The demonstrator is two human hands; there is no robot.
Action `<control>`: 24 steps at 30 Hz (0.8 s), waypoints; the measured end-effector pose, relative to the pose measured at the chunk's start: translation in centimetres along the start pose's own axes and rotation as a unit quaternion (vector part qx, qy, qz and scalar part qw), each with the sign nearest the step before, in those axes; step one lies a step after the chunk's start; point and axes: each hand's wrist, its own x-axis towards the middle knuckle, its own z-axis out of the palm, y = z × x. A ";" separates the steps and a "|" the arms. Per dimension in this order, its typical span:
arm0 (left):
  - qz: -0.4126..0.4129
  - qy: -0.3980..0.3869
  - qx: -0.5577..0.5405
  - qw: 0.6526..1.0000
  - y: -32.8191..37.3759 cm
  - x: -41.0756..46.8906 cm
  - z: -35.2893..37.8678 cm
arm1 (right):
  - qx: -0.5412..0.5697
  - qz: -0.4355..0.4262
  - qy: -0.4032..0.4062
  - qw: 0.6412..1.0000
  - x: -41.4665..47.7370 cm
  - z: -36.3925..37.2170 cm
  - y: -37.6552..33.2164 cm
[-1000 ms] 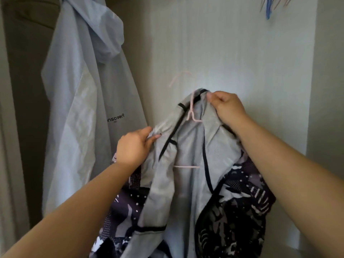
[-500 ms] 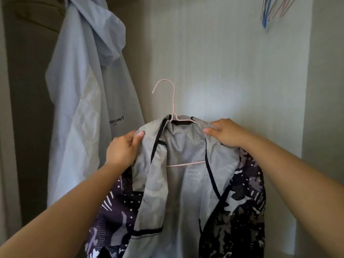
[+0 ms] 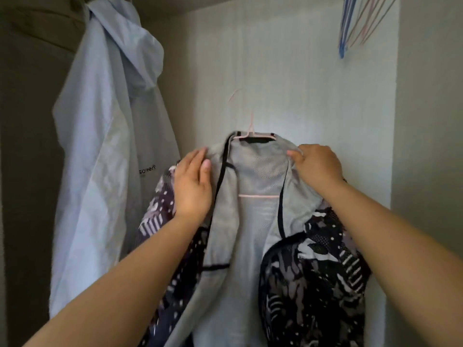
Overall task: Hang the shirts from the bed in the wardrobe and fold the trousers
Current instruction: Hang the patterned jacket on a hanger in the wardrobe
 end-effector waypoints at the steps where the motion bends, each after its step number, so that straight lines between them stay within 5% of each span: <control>1: -0.003 -0.025 -0.011 1.000 -0.4 -0.6 0.0 | 0.022 0.015 0.006 1.000 0.2 -0.4 0.3; 10: -0.169 -0.263 0.081 0.946 -2.7 -3.4 1.3 | 0.169 0.129 0.068 0.975 2.3 -3.0 2.0; 17: -0.101 -0.306 0.108 0.941 -1.4 -2.8 2.4 | 0.197 0.229 0.061 0.951 2.7 -2.9 3.2; 22: -0.127 -0.283 -0.064 0.948 -1.4 -6.9 3.2 | 0.195 0.233 0.045 0.952 1.5 -1.7 3.2; 24: -0.110 -0.348 -0.103 0.925 -0.3 -8.4 3.7 | 0.203 0.223 0.044 0.952 1.3 -1.0 2.5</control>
